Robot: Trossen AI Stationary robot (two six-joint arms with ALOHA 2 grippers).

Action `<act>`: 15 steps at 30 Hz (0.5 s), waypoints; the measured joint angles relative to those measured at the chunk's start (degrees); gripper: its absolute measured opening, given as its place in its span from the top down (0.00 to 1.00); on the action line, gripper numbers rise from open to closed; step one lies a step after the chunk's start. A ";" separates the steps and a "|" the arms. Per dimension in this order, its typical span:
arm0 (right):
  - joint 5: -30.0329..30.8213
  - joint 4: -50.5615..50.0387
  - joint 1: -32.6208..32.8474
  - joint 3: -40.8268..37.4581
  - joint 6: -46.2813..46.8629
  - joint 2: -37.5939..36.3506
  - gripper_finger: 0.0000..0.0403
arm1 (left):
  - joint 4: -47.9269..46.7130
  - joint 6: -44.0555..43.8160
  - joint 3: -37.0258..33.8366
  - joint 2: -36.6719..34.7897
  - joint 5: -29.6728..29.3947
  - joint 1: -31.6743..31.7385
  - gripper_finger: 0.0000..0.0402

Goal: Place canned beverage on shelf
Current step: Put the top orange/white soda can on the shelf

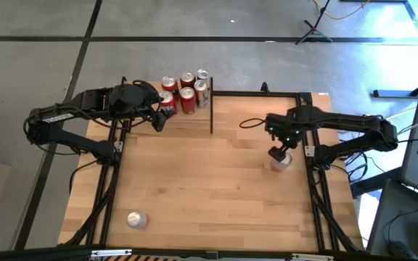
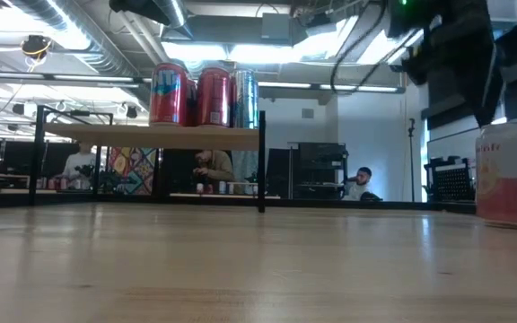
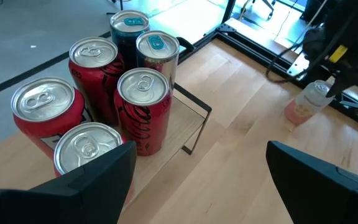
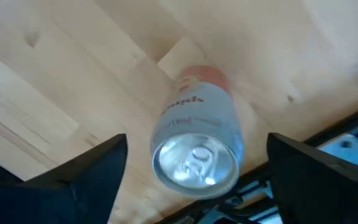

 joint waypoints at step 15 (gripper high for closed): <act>7.90 -6.70 7.16 3.18 21.67 -10.50 0.04 | -0.03 0.00 0.00 0.00 1.21 -0.02 0.14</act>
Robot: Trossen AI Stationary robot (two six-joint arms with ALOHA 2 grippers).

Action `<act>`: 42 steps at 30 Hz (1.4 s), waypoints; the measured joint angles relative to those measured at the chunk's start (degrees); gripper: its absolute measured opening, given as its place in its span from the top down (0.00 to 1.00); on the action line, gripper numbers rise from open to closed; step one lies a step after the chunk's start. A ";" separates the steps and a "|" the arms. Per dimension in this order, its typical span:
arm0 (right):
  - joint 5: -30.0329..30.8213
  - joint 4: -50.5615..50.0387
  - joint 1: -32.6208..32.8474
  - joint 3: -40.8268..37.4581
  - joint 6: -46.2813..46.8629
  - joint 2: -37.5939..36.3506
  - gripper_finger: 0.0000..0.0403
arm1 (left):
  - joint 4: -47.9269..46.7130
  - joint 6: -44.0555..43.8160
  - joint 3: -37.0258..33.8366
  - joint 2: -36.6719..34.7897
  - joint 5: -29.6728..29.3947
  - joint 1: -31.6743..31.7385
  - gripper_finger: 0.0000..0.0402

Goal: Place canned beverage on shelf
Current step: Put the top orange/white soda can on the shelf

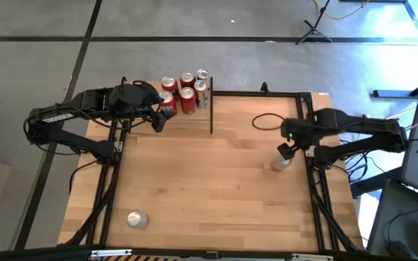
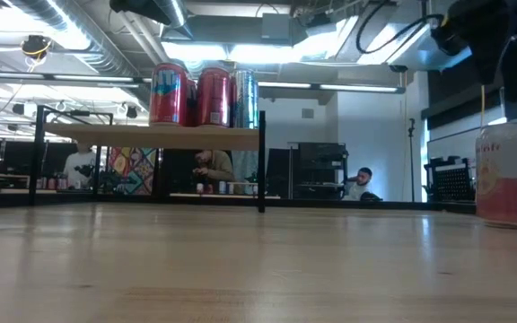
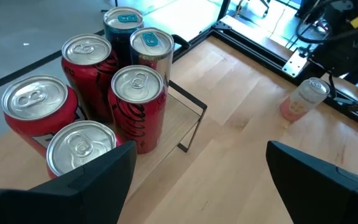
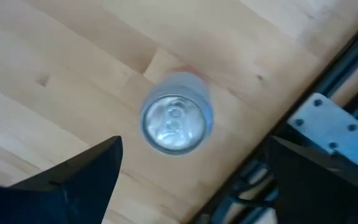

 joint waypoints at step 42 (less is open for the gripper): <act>4.36 11.12 10.89 -10.61 0.63 9.88 0.38 | 1.27 0.06 0.00 0.01 0.66 -0.07 0.14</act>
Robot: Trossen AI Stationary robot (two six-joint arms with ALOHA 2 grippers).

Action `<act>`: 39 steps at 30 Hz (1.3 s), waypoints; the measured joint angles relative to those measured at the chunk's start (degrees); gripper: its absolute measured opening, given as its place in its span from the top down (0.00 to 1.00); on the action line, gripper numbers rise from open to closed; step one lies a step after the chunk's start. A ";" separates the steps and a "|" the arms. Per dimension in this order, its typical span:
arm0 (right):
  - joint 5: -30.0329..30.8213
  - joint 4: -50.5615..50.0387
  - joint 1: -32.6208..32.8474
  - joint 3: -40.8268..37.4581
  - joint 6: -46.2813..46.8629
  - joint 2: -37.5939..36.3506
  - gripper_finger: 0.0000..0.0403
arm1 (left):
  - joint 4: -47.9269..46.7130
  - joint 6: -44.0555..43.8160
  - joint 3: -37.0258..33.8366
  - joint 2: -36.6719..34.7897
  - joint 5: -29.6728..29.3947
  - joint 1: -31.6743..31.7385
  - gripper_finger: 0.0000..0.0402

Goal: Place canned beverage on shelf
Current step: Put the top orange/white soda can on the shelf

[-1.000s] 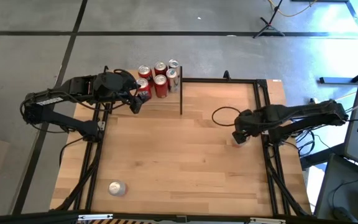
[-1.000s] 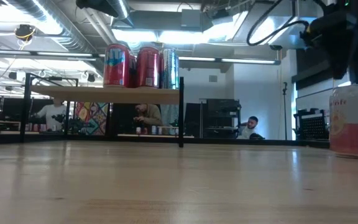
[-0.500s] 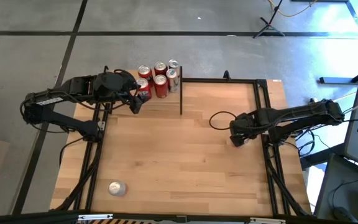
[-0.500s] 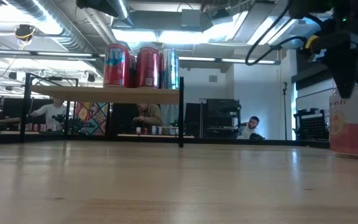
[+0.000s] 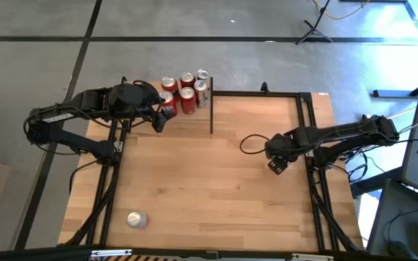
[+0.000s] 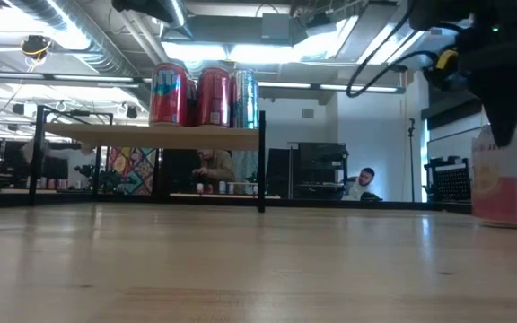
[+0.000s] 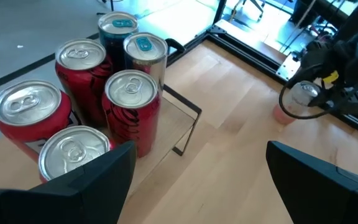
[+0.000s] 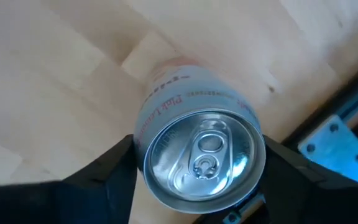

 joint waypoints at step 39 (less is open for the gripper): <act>3.03 9.49 0.02 46.41 -63.99 43.89 0.35 | -6.76 5.93 0.00 -0.08 8.34 -12.11 0.16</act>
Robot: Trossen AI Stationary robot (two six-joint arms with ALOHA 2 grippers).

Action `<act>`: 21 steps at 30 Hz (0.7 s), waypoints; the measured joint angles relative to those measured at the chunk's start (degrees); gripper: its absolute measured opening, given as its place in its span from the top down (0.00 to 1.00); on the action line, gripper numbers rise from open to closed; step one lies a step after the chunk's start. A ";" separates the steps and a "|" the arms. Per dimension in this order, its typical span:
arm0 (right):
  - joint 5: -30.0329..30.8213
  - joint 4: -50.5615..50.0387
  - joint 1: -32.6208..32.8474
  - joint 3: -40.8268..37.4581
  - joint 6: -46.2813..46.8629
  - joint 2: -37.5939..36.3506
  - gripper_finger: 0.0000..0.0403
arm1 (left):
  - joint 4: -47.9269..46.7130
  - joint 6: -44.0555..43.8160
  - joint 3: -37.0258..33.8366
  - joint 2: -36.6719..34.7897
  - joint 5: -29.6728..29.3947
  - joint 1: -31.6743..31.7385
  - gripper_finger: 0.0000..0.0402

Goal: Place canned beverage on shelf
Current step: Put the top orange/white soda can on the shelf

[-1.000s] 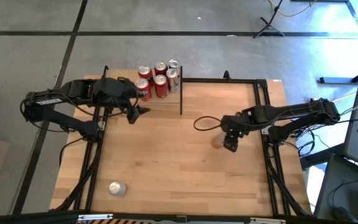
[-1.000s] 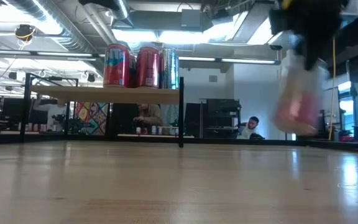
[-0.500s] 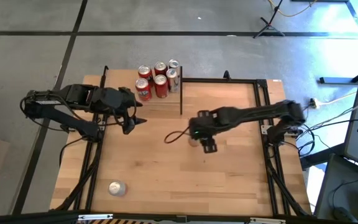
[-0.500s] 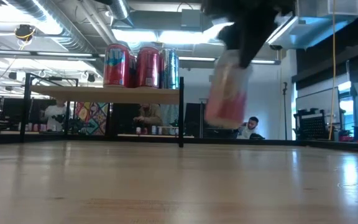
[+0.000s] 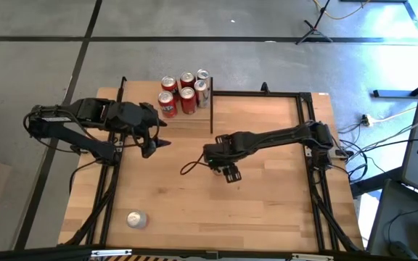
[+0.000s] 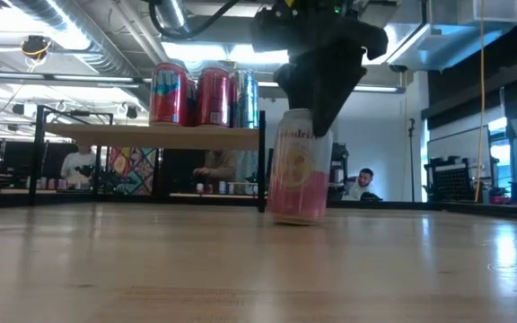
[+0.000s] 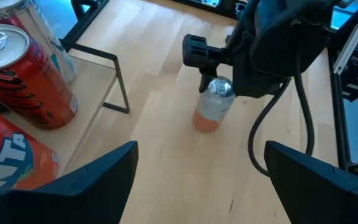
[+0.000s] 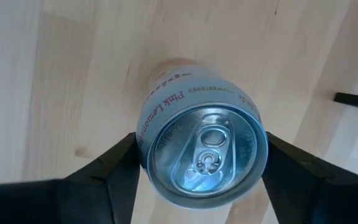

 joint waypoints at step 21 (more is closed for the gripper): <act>-0.66 -8.19 0.10 5.53 6.13 -5.42 0.02 | 1.43 3.80 0.00 0.02 -1.34 -0.94 0.16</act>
